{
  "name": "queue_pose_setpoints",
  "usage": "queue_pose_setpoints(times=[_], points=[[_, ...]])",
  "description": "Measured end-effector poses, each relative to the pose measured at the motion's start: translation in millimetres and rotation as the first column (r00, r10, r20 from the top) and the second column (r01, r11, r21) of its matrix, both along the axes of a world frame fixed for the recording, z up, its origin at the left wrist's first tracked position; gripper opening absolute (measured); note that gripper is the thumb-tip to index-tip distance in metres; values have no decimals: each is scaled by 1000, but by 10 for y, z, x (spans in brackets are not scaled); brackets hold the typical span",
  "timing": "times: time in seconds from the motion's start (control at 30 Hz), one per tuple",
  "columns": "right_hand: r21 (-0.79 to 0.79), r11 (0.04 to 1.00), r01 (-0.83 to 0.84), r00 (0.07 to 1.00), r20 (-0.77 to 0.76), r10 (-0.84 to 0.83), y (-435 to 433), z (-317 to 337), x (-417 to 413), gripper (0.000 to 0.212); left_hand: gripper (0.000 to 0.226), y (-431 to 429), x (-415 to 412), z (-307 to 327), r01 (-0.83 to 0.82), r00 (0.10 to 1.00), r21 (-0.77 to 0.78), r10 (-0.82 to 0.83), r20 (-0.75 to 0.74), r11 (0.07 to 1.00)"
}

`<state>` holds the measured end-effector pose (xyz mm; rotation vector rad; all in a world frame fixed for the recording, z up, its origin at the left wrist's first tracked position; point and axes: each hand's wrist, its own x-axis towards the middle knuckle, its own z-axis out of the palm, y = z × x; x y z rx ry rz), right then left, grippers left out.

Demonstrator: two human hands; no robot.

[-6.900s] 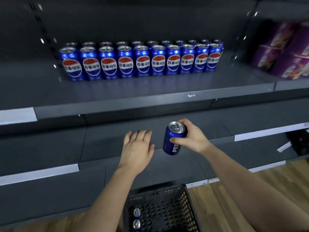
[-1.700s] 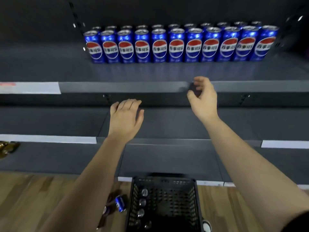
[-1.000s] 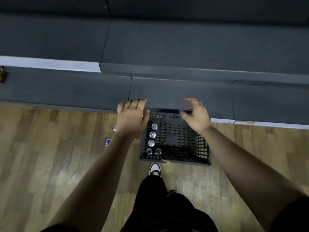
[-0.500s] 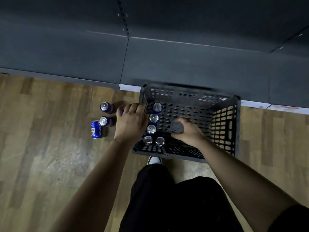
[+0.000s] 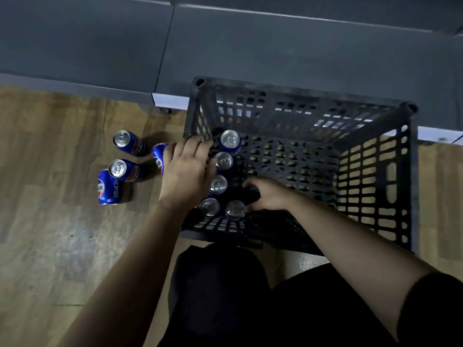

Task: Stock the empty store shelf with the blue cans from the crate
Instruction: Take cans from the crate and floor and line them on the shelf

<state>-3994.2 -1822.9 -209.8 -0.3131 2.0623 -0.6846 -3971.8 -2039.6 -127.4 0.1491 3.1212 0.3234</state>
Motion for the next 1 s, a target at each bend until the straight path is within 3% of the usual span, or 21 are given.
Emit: queue_pose_setpoints(times=[0.23, 0.37, 0.63, 0.77, 1.0], points=[[-59, 984, -167, 980, 97, 172, -88, -471, -1, 76, 42, -15, 54, -201, -20, 994, -8, 19, -106, 1000], [-106, 976, -188, 970, 139, 202, -149, -542, 21, 82, 43, 9, 118, -328, 33, 996, -40, -36, -82, 999], [-59, 930, -363, 931, 11, 364, -215, -651, 99, 95, 41, 11, 114, -411, 45, 994, -38, -49, -98, 998], [-84, 953, -292, 956, -14, 292, -247, -669, 130, 81, 41, 12, 108, -412, 44, 995, -33, -47, -93, 999], [-156, 973, -172, 984, -83, 160, -72, -604, 28, 76, 39, 19, 102, -399, 36, 996, -17, -37, -87, 999]])
